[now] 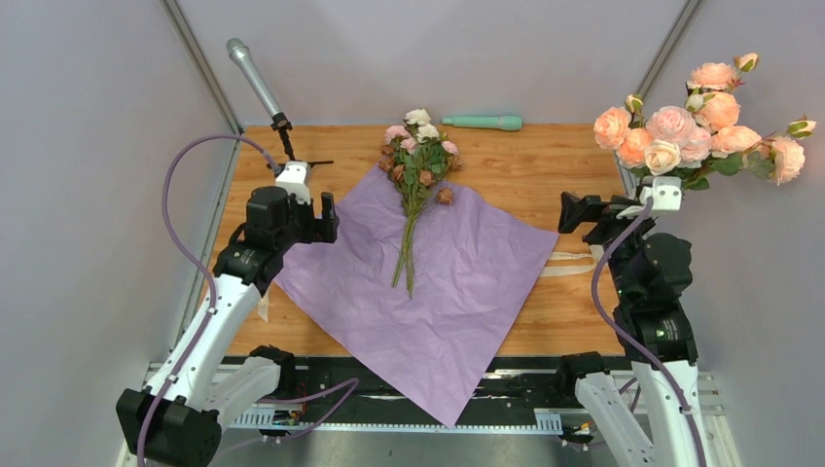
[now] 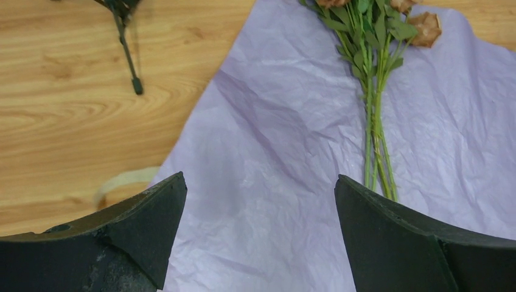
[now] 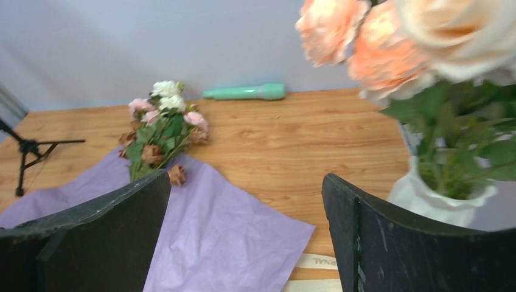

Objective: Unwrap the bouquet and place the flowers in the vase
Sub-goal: Pick up the fake flower from the wrapping paper.

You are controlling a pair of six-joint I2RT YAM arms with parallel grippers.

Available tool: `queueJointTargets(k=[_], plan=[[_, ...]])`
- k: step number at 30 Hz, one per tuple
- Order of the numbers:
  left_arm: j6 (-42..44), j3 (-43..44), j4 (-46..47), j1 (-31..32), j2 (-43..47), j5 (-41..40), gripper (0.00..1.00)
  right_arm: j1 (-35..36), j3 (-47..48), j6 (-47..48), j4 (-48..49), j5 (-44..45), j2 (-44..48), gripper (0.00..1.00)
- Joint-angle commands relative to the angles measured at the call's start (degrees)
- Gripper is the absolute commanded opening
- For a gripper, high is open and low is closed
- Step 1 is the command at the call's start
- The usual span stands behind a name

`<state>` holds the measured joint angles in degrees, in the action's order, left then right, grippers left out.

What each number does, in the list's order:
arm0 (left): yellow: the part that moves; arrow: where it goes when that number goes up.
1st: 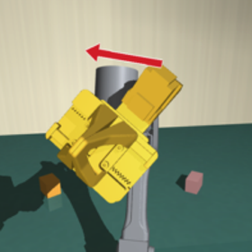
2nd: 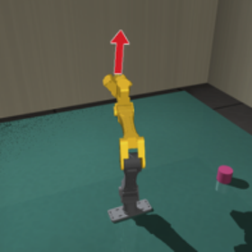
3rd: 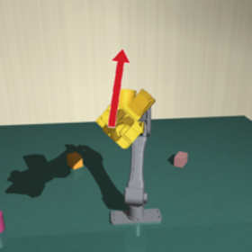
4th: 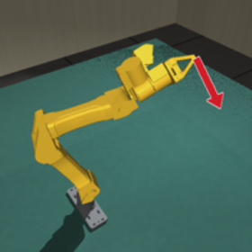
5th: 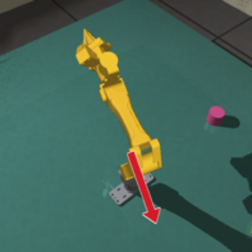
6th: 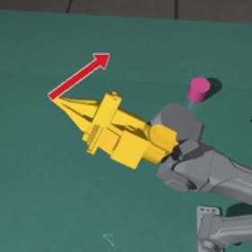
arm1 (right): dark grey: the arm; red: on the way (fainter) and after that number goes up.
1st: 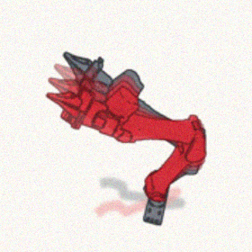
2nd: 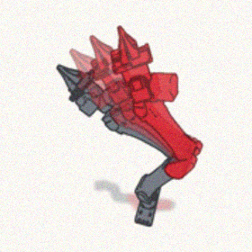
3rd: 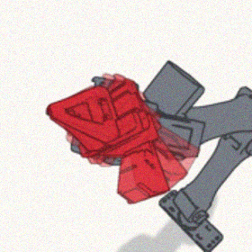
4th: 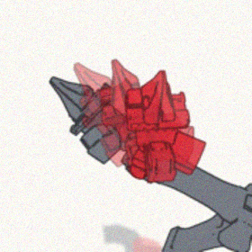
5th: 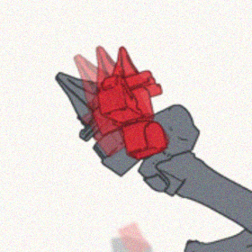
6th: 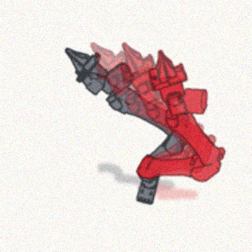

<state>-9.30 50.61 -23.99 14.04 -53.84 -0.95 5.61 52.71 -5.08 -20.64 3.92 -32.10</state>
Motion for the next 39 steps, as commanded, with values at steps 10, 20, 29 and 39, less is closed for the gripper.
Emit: queueJointTargets(k=[10, 20, 29, 39], plan=[[-11.8, -6.14, 8.43, 9.24, -3.14, 3.3, 0.97, 24.33, -9.37, -4.92, 9.99, 9.5, -11.44, 0.94], [-18.5, -7.58, 18.07, 15.95, -12.46, 3.72, 0.94, 22.28, -8.65, -7.77, 14.88, -1.21, -27.83, 0.97], [-20.03, -2.39, 23.55, 19.0, -26.26, 4.2, 0.78, 13.5, -10.16, -9.0, 16.74, -10.89, -31.8, 0.93], [-18.4, 7.49, 25.24, 19.5, -40.54, 3.65, 0.55, 7.7, -12.86, -9.06, 17.02, -14.35, -30.05, 0.92]])
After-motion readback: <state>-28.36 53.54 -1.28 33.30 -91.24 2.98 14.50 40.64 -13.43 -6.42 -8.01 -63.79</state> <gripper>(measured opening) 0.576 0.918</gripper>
